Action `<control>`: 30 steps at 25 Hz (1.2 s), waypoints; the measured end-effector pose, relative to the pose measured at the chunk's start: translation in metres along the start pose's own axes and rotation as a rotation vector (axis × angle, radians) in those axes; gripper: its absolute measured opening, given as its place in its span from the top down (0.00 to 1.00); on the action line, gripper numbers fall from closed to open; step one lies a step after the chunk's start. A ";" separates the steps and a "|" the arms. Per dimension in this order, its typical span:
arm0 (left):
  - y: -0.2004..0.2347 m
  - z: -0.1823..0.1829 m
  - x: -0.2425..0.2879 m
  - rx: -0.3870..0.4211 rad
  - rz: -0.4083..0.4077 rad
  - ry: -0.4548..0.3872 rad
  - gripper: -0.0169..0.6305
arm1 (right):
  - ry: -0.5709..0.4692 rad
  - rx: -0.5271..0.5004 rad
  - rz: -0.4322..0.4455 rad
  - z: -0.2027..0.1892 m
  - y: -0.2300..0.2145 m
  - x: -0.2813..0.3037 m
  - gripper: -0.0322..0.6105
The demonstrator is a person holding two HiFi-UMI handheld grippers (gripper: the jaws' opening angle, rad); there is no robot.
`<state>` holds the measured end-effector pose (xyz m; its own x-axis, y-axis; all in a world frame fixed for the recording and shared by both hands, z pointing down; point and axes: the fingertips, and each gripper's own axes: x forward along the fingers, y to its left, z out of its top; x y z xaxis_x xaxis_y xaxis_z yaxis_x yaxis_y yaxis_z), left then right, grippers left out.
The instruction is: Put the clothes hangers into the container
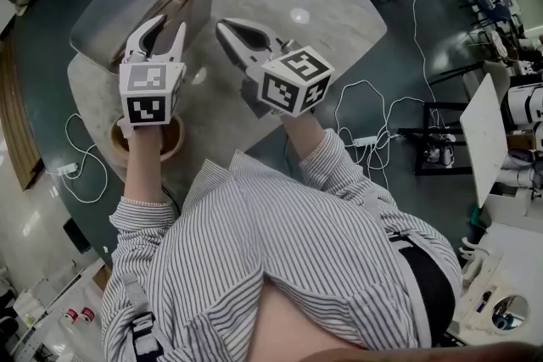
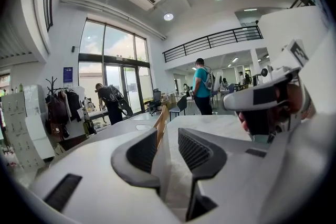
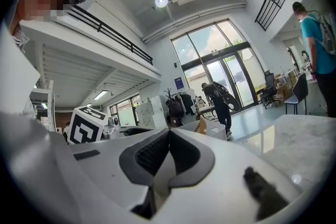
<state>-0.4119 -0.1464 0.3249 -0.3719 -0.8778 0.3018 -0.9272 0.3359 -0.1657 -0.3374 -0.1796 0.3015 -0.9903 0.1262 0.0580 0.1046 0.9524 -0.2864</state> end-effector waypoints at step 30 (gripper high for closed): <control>-0.143 -0.031 -0.122 -0.391 -0.159 -0.129 0.96 | 0.059 -0.025 0.029 -0.054 0.075 -0.137 0.93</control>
<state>-0.2354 -0.0767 0.3406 -0.2377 -0.9562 0.1707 -0.9286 0.2753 0.2488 -0.1892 -0.1101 0.3236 -0.9798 0.1689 0.1067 0.1358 0.9548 -0.2643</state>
